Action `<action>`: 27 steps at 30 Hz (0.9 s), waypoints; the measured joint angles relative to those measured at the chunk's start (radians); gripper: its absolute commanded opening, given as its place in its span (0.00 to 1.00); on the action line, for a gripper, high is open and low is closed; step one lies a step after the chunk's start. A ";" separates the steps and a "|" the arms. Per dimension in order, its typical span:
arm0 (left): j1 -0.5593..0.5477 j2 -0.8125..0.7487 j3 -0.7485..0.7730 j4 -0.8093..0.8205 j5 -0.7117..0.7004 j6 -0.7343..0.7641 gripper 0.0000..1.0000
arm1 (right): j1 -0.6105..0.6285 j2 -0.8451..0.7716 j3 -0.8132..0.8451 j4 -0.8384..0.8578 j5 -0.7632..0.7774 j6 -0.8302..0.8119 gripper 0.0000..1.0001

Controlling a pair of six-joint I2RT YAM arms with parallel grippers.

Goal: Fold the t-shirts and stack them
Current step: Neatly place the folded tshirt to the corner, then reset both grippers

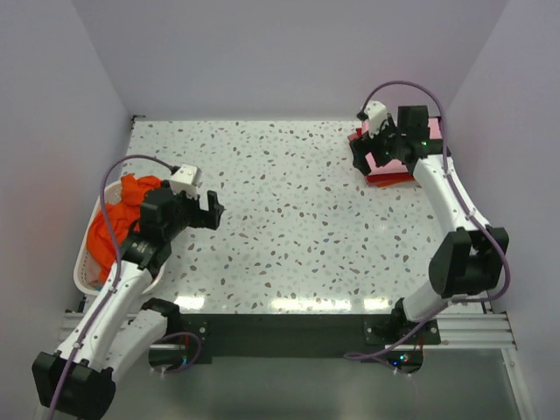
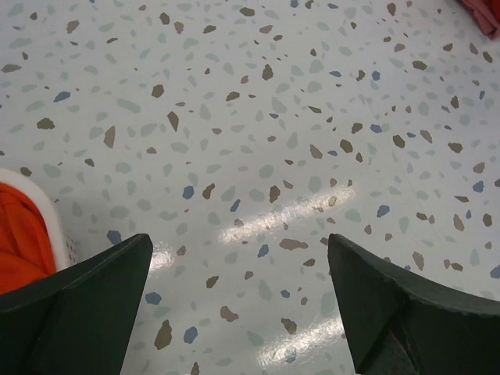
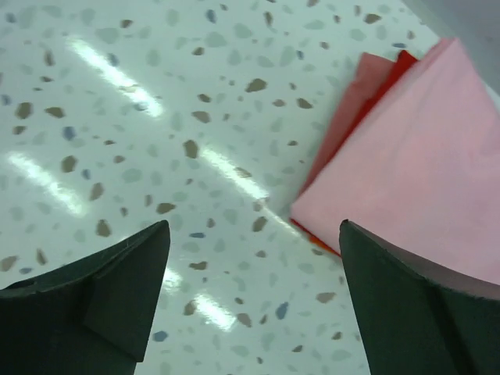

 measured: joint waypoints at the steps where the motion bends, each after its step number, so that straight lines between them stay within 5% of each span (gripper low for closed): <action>1: 0.021 -0.002 0.000 0.003 0.003 -0.009 1.00 | 0.002 -0.050 -0.056 0.008 -0.055 0.026 0.99; 8: 0.237 0.030 0.000 0.029 0.061 -0.106 1.00 | 0.015 -0.270 -0.374 0.196 -0.169 0.213 0.99; 14: 0.273 0.010 0.011 0.016 0.040 -0.126 1.00 | -0.047 -0.339 -0.484 0.341 -0.194 0.434 0.99; 27: 0.274 -0.111 -0.003 0.003 -0.073 -0.079 1.00 | -0.090 -0.411 -0.505 0.434 0.127 0.611 0.99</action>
